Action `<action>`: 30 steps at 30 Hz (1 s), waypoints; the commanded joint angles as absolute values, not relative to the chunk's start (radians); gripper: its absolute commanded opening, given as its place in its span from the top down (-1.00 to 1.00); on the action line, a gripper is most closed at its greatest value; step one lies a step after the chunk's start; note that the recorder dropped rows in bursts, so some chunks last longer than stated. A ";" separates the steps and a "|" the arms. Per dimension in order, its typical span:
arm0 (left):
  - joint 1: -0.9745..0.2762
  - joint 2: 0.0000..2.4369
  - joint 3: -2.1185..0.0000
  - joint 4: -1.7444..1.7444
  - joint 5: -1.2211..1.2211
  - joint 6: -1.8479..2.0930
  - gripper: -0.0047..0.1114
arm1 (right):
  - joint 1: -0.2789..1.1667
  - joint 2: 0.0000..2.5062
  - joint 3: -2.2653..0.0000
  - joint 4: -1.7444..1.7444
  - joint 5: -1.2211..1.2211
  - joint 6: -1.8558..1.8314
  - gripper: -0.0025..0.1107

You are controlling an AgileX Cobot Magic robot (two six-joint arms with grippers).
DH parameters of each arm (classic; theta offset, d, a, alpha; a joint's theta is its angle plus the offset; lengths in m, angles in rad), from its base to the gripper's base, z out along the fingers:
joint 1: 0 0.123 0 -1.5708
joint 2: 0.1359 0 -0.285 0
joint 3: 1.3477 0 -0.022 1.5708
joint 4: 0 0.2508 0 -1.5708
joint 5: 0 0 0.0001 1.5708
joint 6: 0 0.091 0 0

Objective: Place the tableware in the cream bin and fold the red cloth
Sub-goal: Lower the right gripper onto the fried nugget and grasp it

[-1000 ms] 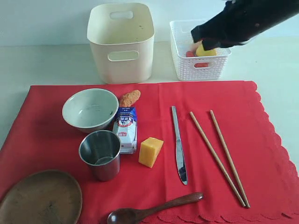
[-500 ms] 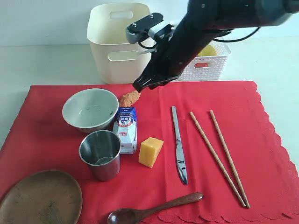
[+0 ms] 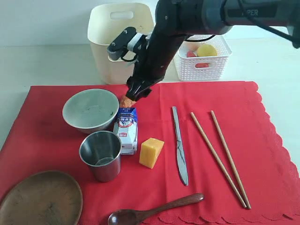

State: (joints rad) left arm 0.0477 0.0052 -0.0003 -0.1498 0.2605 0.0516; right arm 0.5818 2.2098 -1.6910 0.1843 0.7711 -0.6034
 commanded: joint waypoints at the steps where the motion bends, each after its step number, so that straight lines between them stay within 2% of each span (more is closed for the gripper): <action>1: 0.047 0.000 0.000 -0.143 0.255 0.052 0.87 | 0.599 2.267 -1.727 0.180 0.767 -0.651 -0.37; 15: 0.047 0.000 0.000 -0.143 0.255 0.052 0.87 | 0.599 2.381 -1.775 0.180 0.715 -0.691 -0.33; 17: 0.047 0.000 0.000 -0.143 0.255 0.052 0.87 | 0.599 2.382 -1.775 0.180 0.709 -0.699 -0.22; 25: 0.047 0.000 0.000 -0.143 0.255 0.052 0.87 | 0.597 2.360 -1.775 0.153 0.781 -0.713 0.62; 30: 0.047 0.000 0.000 -0.143 0.255 0.052 0.87 | 0.597 2.283 -1.775 0.043 0.838 -0.591 0.96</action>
State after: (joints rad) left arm 0.0477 0.0052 -0.0003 -0.1498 0.2605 0.0516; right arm 0.5986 2.3368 -1.7726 0.1179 0.8050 -0.6690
